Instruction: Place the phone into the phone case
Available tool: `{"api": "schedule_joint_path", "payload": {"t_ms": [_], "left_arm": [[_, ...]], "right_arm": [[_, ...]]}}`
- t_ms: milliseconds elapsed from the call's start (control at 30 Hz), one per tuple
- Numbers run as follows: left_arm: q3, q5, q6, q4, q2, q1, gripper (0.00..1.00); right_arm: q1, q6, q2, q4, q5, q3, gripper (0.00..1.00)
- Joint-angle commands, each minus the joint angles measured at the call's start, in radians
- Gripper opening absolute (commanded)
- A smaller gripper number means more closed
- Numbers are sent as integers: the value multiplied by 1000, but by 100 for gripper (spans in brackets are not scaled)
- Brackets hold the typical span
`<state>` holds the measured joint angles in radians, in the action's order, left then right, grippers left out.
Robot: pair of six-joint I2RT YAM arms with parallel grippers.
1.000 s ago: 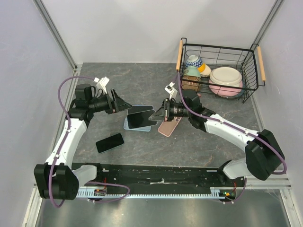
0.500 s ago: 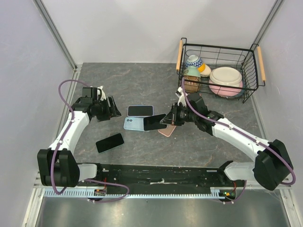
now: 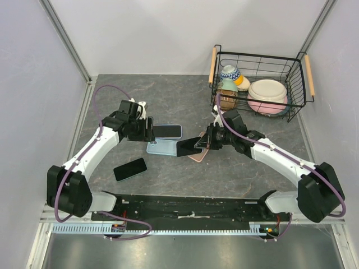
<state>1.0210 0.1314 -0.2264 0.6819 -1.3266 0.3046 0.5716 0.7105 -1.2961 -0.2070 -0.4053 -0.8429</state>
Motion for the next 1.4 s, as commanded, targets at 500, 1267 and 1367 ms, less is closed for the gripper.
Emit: {"api": "schedule_joint_path", "payload": {"t_ms": [500,1267,1367], "left_arm": [[74,14,9,-27,-45,5,70],[19,-76,7,-56,30,2,71],[19,-59,-2,-58,27,2,71]], "right_arm": [[-1,113,-270,365,-174,-163,0],[62,397,-562,707,-161,-163,0],[63,399,-566,704,-150,-160,0]]}}
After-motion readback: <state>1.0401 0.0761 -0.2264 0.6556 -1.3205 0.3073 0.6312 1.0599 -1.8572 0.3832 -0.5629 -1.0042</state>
